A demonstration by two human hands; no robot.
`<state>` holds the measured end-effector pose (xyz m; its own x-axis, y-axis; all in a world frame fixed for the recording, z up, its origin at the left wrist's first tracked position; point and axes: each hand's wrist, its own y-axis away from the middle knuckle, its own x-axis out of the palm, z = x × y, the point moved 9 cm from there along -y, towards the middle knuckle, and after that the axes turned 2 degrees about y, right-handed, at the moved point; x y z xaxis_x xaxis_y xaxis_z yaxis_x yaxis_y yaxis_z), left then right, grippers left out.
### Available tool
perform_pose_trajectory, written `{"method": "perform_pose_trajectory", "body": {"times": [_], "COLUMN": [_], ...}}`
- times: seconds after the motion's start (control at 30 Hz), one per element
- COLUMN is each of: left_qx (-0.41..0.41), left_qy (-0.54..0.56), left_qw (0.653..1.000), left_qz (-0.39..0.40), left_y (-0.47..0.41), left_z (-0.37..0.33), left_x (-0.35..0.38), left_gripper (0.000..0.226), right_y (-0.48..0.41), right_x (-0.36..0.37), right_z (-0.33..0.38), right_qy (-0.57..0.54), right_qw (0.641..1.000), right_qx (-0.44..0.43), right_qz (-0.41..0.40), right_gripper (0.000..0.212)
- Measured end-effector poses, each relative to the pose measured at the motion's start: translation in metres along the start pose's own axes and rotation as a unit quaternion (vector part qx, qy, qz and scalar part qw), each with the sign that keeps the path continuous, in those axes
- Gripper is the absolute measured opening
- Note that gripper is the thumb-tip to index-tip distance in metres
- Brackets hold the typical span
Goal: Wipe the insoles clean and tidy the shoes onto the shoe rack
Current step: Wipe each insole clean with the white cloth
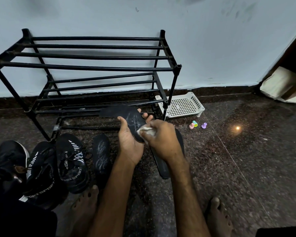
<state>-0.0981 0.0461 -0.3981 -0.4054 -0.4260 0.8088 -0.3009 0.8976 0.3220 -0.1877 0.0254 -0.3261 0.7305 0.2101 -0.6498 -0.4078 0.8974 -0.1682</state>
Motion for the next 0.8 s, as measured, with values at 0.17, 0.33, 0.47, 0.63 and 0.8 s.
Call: {"method": "perform_pose_trajectory", "body": {"times": [0.17, 0.33, 0.47, 0.63, 0.8], "left_qx": [0.033, 0.009, 0.011, -0.005, 0.011], "left_qy": [-0.013, -0.009, -0.014, -0.024, -0.037], "left_qw": [0.999, 0.999, 0.999, 1.0, 0.999], "left_qz": [0.027, 0.044, 0.038, 0.016, 0.027], "left_y": [-0.001, 0.003, 0.003, 0.003, 0.002], "left_z": [-0.015, -0.006, -0.004, 0.002, 0.0], "left_x": [0.006, 0.01, 0.011, 0.004, 0.008], "left_gripper": [0.074, 0.074, 0.074, 0.075, 0.071], "right_y": [0.002, 0.0, 0.0, 0.003, -0.002], "right_x": [-0.006, -0.005, -0.019, 0.0, -0.022], "right_z": [-0.005, 0.008, -0.006, 0.017, -0.009], "right_qy": [0.016, 0.012, 0.07, 0.011, 0.076], "right_qw": [1.0, 0.999, 0.994, 0.999, 0.993], "right_qx": [-0.008, -0.036, -0.001, -0.04, 0.01], "right_qz": [0.005, -0.008, -0.089, 0.024, -0.09], "right_gripper": [0.012, 0.012, 0.013, 0.008, 0.014]}}
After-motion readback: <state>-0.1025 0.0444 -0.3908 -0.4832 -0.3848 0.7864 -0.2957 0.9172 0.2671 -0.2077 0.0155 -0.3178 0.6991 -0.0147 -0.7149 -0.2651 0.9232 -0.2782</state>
